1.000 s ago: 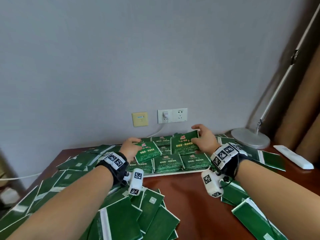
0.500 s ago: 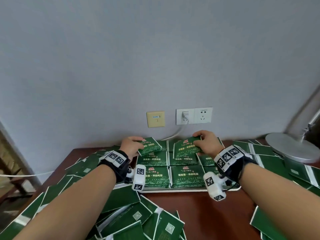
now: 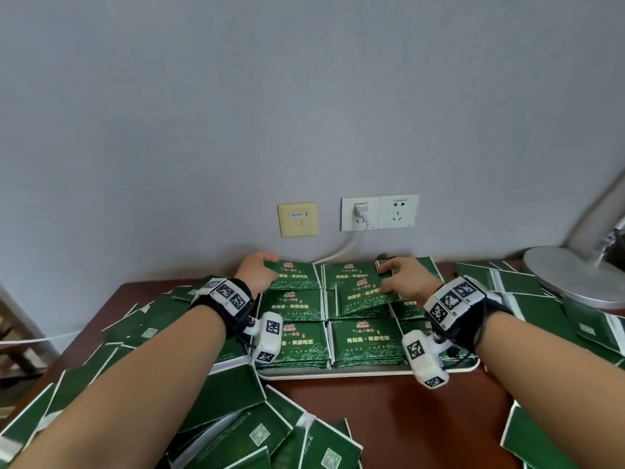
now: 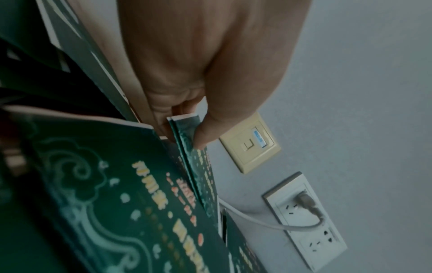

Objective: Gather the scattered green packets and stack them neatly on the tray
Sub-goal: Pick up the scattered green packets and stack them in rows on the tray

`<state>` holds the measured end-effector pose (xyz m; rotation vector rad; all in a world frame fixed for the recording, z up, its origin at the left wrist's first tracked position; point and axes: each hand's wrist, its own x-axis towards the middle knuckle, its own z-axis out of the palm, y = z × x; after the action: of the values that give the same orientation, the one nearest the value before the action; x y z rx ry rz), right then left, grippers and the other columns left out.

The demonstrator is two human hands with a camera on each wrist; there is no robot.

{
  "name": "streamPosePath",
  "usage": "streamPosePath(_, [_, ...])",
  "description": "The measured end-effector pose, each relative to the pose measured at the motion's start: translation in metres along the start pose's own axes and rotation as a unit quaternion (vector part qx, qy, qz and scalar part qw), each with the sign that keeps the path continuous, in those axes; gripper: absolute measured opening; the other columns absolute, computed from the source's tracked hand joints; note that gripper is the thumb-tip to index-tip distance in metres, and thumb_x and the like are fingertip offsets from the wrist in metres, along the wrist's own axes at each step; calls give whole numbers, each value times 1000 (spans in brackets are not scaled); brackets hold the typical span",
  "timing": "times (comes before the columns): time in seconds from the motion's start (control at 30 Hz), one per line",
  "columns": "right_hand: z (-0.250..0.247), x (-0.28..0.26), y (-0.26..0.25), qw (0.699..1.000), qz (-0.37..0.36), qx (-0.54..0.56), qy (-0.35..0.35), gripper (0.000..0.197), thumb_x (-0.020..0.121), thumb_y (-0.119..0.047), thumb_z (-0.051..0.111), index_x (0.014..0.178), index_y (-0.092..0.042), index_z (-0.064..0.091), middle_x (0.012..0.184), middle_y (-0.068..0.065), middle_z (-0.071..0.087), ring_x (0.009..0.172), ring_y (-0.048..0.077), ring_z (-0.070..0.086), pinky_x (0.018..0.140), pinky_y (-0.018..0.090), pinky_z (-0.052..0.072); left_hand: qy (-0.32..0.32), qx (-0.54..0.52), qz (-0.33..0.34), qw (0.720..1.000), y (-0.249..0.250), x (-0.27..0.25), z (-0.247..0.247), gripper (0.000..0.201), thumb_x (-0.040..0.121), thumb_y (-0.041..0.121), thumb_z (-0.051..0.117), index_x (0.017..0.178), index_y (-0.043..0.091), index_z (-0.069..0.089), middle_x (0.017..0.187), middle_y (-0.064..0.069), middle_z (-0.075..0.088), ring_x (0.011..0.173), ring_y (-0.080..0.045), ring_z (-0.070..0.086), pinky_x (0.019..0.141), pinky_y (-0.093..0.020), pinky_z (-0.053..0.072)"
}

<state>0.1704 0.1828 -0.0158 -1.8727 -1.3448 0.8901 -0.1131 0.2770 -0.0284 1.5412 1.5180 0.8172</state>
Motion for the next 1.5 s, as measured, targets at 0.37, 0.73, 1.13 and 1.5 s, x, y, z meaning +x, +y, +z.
streamPosePath(0.37, [10, -5, -3, 988, -44, -148, -30, 43, 78, -3, 73, 118, -17, 68, 106, -1, 55, 94, 16, 55, 82, 24, 42, -4, 143, 27, 989, -4, 11, 9, 42, 84, -5, 67, 122, 12, 61, 113, -6, 58, 90, -18, 58, 75, -24, 46])
streamPosePath(0.73, [16, -9, -6, 974, -63, -217, -14, 39, 78, -13, 78, 115, -16, 69, 122, 3, 64, 106, 17, 60, 93, 25, 44, -23, 199, 41, 979, -7, 14, 14, 44, 83, 5, 74, 124, 14, 61, 121, -9, 61, 101, -25, 63, 94, -37, 52])
streamPosePath(1.13, [18, -7, 0, 963, -65, -261, -2, 32, 75, -22, 80, 106, -22, 72, 115, 3, 62, 89, 15, 61, 93, 30, 50, -13, 248, 55, 967, -12, 19, 16, 41, 86, 19, 74, 125, 18, 63, 133, -9, 57, 121, -26, 55, 103, -32, 43])
streamPosePath(1.5, [-2, -40, -21, 960, -95, -265, 14, 37, 83, -16, 67, 120, -13, 65, 118, 7, 65, 80, 12, 54, 74, 22, 44, -12, 248, 94, 964, 16, -20, 2, 27, 85, 22, 70, 109, 32, 63, 124, -3, 61, 110, -22, 58, 95, -34, 49])
